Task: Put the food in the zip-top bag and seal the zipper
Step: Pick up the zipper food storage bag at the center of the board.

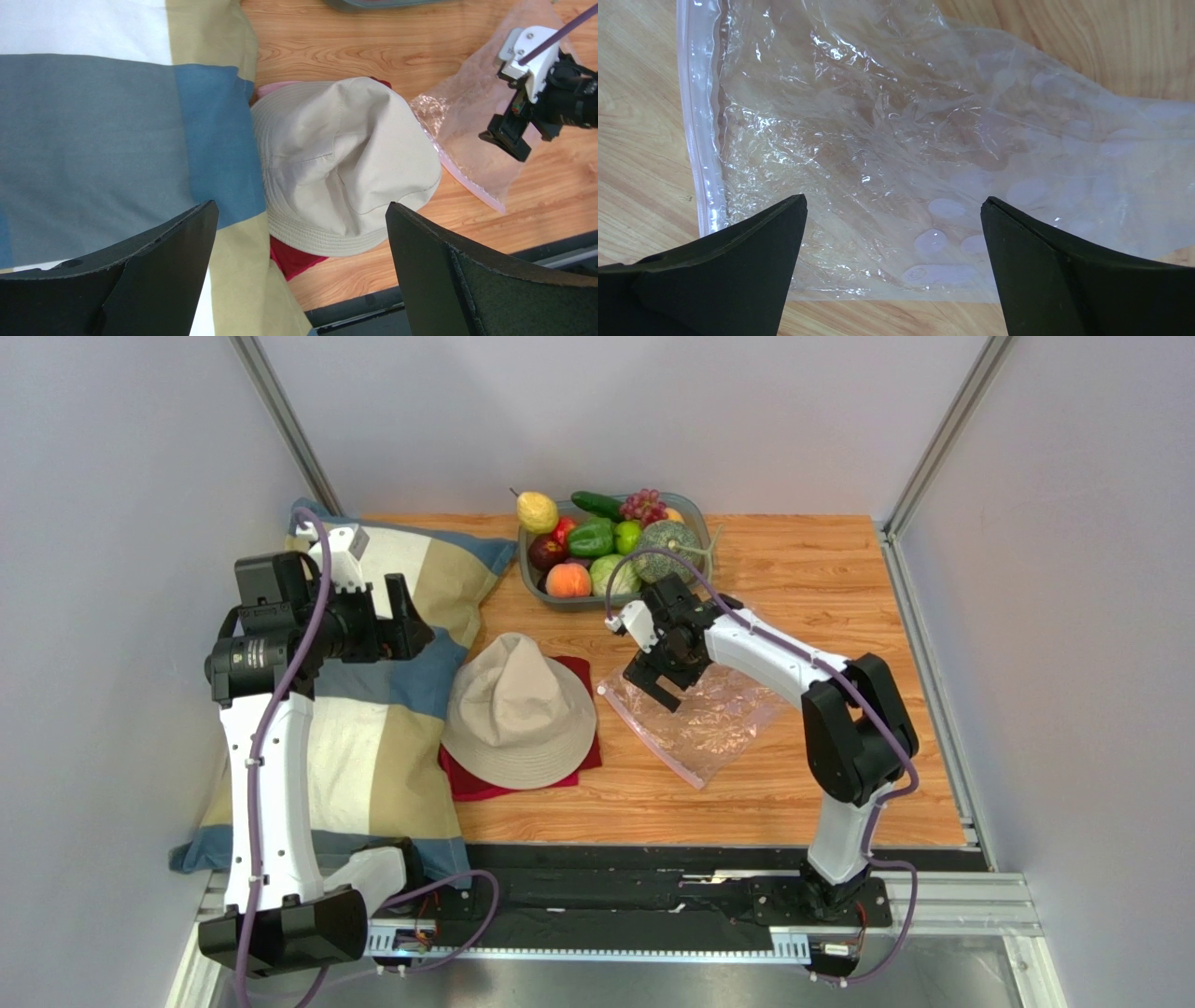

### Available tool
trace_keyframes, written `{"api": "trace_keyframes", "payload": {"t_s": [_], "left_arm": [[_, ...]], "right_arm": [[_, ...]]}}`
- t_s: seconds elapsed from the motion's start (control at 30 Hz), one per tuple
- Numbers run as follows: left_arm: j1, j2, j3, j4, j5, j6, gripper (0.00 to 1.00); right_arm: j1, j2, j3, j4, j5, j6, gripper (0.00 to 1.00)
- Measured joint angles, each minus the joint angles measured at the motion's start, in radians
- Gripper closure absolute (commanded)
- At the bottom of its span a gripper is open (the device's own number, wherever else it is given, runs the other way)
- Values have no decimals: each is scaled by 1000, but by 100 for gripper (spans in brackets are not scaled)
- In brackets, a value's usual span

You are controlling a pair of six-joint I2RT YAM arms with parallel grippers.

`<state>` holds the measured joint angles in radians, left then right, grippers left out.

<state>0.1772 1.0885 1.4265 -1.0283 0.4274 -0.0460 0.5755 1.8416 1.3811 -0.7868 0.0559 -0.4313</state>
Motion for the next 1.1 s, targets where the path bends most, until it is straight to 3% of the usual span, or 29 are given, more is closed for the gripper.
{"api": "trace_keyframes", "payload": {"t_s": [0.33,0.47,0.63,0.73,0.77,0.87,1.1], "left_arm": [[0,-29,-32,-2,115,26,1],[0,-40,-32,-2,129,27,1],[0,-42,-32,-1,134,27,1],[0,-45,-32,0,145,35,1],[0,-47,-32,0,151,42,1],[0,-50,-32,0,176,66,5],[-28,-51,-31,5,239,140,5]], "right_arm": [[31,-45,77,7,-66,-208,1],[34,30,162,21,-76,-299,3],[34,161,183,18,-88,-365,12],[34,216,183,4,-100,-385,49],[34,219,183,-3,-106,-393,68],[34,216,185,-32,-137,-399,100],[10,148,185,-113,-240,-365,100]]}}
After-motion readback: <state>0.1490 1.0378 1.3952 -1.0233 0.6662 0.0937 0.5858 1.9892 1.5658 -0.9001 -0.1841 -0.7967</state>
